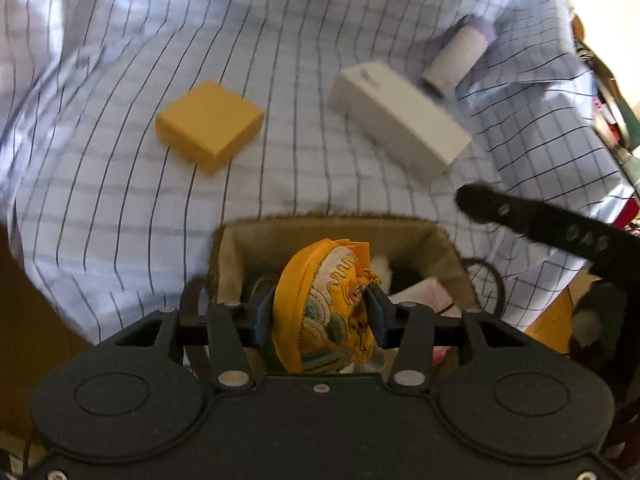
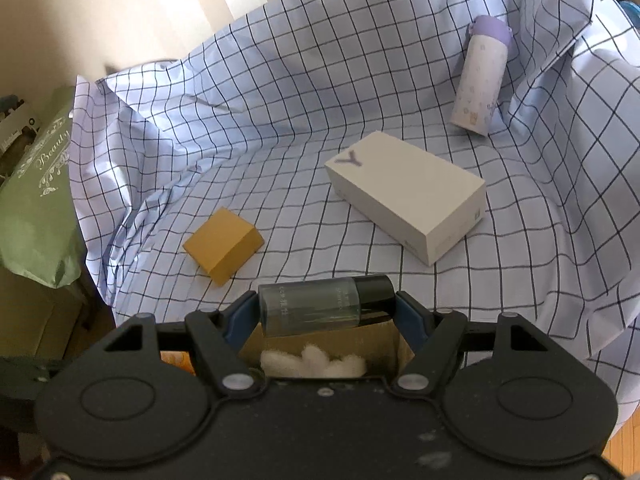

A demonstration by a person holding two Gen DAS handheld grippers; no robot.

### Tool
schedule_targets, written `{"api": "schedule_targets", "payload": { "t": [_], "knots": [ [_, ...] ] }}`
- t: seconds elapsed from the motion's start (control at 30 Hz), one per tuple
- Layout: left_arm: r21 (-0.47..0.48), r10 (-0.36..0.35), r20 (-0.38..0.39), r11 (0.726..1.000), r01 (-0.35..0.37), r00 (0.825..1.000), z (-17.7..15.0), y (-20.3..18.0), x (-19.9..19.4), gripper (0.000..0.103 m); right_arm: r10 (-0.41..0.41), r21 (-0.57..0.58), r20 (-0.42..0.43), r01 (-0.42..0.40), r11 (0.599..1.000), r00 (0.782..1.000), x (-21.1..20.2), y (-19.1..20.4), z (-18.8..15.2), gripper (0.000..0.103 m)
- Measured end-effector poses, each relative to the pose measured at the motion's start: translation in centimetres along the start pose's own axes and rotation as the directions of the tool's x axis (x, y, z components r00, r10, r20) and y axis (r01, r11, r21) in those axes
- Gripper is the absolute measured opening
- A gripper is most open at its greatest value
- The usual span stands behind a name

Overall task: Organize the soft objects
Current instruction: 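Open both grippers, releasing the pouch and bottle into the basket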

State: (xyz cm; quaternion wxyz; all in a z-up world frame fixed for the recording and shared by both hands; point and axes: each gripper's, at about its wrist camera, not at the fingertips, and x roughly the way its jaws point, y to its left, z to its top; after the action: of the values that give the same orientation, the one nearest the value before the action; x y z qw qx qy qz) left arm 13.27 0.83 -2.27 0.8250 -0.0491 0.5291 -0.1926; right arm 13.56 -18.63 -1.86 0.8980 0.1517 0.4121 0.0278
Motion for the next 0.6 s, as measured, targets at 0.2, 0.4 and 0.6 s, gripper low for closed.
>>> {"api": "schedule_targets", "payload": {
  "t": [0.2, 0.4, 0.6],
  "knots": [
    [-0.043, 0.045, -0.017, 0.998, -0.045, 0.999, -1.2, 1.2, 0.4, 0.055, 0.001, -0.003, -0.02, -0.002, 1.0, 1.0, 0.3, 0.0, -0.2, 0.072],
    [-0.044, 0.092, 0.005, 0.995, -0.091, 0.996, -1.7, 1.5, -0.2, 0.06, 0.013, -0.02, -0.045, -0.013, 1.0, 0.999, 0.9, 0.8, -0.5, 0.073],
    [-0.008, 0.132, 0.042, 0.991, -0.131, 0.99, -1.9, 0.6, -0.4, 0.063, 0.012, -0.059, -0.069, -0.016, 0.998, 0.998, 1.1, 1.8, -1.4, 0.073]
  ]
}}
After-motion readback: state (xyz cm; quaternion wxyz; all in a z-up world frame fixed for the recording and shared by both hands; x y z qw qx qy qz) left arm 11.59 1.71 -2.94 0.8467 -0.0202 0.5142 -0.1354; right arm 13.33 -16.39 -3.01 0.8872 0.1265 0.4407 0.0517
